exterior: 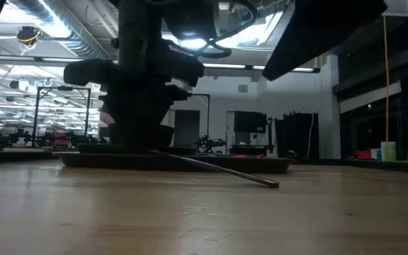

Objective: Set up tray
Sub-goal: Put the silver knife on the red napkin to the right of the silver fork

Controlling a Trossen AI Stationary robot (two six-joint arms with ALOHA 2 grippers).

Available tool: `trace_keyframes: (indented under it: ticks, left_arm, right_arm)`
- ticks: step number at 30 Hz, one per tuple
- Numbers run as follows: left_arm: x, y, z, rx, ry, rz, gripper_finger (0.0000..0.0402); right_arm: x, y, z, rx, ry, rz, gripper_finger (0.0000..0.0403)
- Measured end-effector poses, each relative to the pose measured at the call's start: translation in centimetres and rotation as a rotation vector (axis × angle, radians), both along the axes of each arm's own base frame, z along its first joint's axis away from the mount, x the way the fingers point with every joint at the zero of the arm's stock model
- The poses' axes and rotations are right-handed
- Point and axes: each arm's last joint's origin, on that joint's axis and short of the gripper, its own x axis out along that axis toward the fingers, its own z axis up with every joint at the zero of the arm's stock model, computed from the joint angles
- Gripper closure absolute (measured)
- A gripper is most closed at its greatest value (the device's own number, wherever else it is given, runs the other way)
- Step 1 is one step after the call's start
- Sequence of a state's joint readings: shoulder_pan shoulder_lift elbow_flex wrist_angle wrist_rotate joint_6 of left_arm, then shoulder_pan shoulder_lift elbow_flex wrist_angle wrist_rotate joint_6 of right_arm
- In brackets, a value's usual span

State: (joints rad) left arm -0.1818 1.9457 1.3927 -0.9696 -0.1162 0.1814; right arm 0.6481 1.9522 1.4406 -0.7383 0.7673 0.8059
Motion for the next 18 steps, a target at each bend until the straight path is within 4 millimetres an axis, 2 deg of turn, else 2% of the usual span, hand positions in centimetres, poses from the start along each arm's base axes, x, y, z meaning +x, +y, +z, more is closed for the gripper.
trace_keyframes:
  ticks: [8, 18]
  left_arm:
    - [-0.3, -0.5, 0.4, 0.055, 0.02, -0.004, 0.0316]
    - [-0.5, -0.8, 0.4, 0.056, 0.032, -0.006, 0.0316]
  right_arm:
    - [1.5, -1.7, 0.0, 0.042, 0.013, -0.02, 0.0365]
    - [3.0, -2.7, 0.1, 0.099, 0.032, 0.068, 0.0365]
